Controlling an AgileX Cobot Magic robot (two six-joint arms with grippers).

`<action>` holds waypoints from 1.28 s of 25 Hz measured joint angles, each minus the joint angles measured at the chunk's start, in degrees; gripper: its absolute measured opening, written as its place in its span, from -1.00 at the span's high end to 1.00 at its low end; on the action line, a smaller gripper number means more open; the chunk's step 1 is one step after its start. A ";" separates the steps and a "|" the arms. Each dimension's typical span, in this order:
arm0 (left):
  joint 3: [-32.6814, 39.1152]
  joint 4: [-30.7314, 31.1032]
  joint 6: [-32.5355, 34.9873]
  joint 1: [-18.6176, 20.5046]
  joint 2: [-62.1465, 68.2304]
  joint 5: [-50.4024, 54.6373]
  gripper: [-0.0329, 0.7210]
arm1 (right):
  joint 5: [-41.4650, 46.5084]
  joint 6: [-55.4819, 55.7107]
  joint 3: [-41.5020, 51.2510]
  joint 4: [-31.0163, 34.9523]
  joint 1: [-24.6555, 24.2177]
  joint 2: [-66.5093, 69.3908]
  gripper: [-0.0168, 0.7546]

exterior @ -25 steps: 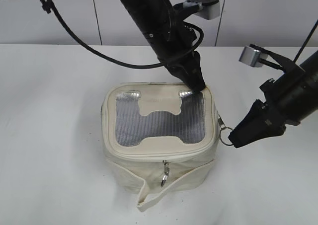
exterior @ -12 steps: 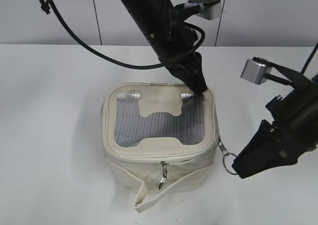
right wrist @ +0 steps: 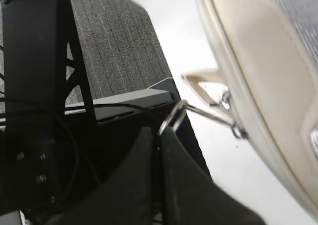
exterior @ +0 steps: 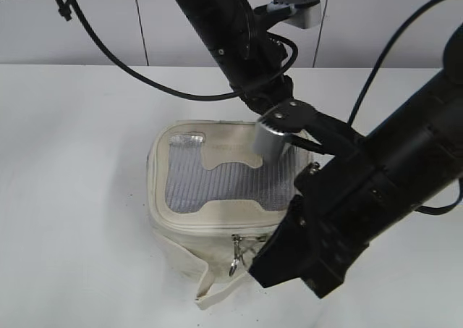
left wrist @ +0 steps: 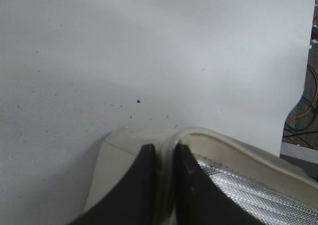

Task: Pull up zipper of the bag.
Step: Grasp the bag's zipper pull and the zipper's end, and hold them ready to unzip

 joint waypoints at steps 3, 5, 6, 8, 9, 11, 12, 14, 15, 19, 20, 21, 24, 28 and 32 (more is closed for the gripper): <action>0.00 0.05 0.00 0.00 0.00 0.06 0.71 | -1.17 0.00 -3.09 1.19 2.84 2.68 0.94; 0.00 0.05 0.00 0.00 0.00 0.57 0.71 | -1.66 0.00 -5.25 1.24 4.53 4.76 0.94; 0.00 0.00 0.00 0.00 0.00 0.68 0.71 | -1.66 0.00 -6.12 1.32 5.14 5.79 0.94; 0.00 0.00 0.00 0.00 0.00 0.80 0.71 | -1.72 0.36 -6.89 1.45 5.48 6.97 0.94; 0.00 -0.06 0.00 0.00 0.00 0.80 0.71 | -1.72 0.99 -6.94 1.28 5.48 7.11 0.94; 0.00 -0.06 0.00 0.00 0.00 0.80 0.71 | -1.72 3.37 -7.20 0.34 5.54 7.16 0.94; 0.00 -0.06 0.00 0.00 0.00 0.75 0.71 | -1.67 4.79 -7.20 -0.35 5.54 7.01 0.92; 0.00 -0.06 0.00 0.00 0.00 0.51 0.71 | -1.69 8.98 -7.20 -1.91 5.71 6.21 0.85; 0.00 -0.06 -0.05 0.00 0.00 0.37 0.71 | -0.99 10.72 -7.20 -2.82 5.83 5.74 0.77; 0.00 0.17 -1.47 0.00 -0.06 0.20 0.71 | -1.88 17.52 -7.20 -6.57 5.91 2.46 0.25; 0.00 0.32 -1.79 0.00 -0.16 0.20 0.71 | -2.33 19.93 -7.20 -7.77 5.93 1.41 0.07; 0.00 0.60 -2.16 0.00 -0.31 0.20 0.71 | -2.64 22.50 -7.25 -9.08 5.93 0.38 -0.07; 0.11 1.25 -2.90 0.00 -0.74 0.15 0.63 | -2.68 30.17 -7.23 -15.27 5.93 -2.51 -0.43; 0.22 1.73 -3.55 0.00 -3.07 -0.14 0.30 | -2.60 41.23 -7.23 -25.69 5.93 -6.87 -0.54; 0.05 3.95 -6.41 0.07 -6.26 -0.09 0.07 | -2.30 52.55 -7.26 -37.16 5.93 -10.10 -0.55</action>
